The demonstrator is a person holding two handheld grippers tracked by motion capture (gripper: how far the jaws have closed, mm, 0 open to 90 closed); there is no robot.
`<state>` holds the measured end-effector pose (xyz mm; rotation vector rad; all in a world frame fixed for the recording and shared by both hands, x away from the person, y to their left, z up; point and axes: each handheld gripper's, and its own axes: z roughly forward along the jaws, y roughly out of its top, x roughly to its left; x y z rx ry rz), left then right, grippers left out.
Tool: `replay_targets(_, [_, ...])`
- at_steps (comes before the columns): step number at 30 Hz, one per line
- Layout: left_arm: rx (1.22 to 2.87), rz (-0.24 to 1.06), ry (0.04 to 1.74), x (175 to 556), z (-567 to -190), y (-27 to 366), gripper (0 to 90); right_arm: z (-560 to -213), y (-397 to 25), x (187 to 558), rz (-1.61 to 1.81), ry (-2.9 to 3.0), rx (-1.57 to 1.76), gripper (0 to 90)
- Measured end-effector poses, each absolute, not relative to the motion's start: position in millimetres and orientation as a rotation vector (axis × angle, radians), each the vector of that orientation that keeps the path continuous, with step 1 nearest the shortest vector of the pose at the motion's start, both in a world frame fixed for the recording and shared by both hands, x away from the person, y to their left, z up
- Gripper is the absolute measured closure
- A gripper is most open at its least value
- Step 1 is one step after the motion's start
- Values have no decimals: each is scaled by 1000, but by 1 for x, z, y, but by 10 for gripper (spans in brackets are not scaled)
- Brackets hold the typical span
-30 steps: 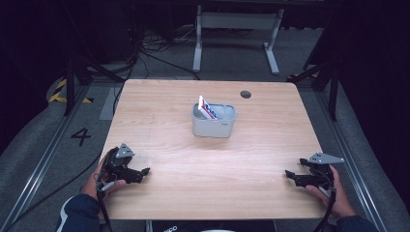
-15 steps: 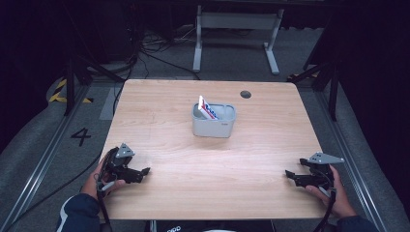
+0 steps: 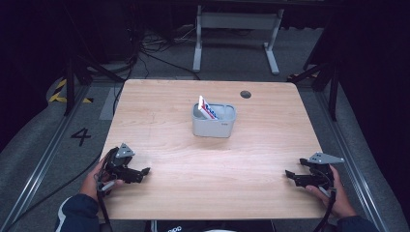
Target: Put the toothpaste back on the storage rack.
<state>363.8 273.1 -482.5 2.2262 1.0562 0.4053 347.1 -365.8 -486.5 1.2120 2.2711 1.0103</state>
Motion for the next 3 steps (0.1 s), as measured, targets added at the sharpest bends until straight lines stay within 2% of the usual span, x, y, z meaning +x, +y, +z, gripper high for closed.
replay_targets(3, [2226,407,1052,364,-483,273,2,-487,-366,347,1011,2271,1212,179])
